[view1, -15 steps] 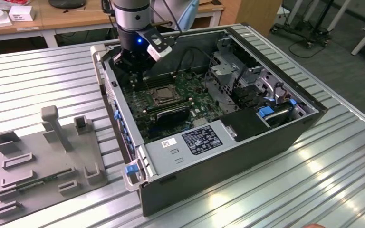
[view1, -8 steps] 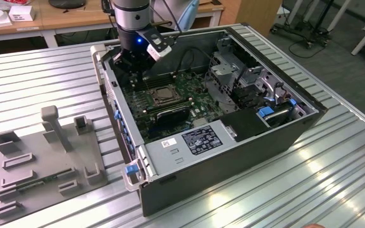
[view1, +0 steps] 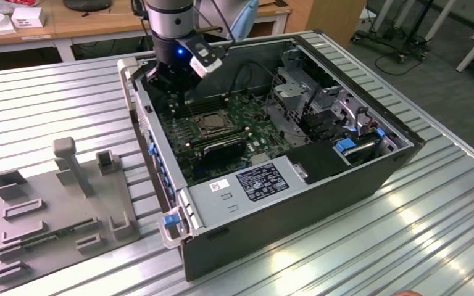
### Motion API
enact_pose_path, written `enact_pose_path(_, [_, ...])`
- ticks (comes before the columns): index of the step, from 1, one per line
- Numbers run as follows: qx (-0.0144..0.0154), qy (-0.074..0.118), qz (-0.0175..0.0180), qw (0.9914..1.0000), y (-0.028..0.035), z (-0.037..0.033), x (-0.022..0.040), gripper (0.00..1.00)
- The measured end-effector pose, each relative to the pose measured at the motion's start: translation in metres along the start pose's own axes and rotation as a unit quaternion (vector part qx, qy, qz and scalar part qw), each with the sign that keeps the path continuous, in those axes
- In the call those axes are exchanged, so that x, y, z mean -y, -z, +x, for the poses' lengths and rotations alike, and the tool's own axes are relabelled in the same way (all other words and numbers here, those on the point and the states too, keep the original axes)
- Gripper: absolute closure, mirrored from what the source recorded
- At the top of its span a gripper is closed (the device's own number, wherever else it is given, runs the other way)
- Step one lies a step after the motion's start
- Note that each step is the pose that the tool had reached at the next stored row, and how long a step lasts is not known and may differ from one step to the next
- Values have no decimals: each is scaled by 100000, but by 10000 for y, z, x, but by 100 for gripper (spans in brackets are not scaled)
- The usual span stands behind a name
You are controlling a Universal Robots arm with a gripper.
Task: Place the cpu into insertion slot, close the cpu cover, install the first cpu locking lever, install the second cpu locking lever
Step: 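Install the first cpu locking lever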
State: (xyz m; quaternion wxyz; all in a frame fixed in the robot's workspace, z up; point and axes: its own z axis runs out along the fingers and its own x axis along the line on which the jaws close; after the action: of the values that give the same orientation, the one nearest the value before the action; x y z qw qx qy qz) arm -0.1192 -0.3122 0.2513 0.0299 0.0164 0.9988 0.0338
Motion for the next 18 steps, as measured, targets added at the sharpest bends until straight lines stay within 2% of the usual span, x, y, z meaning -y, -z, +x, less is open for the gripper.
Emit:
enact_pose_path(6, [2, -8, -6, 100000, -3, 1, -37, 90])
enact_pose_path(18, [8, -6, -16, 100000, 13, 0, -42, 90])
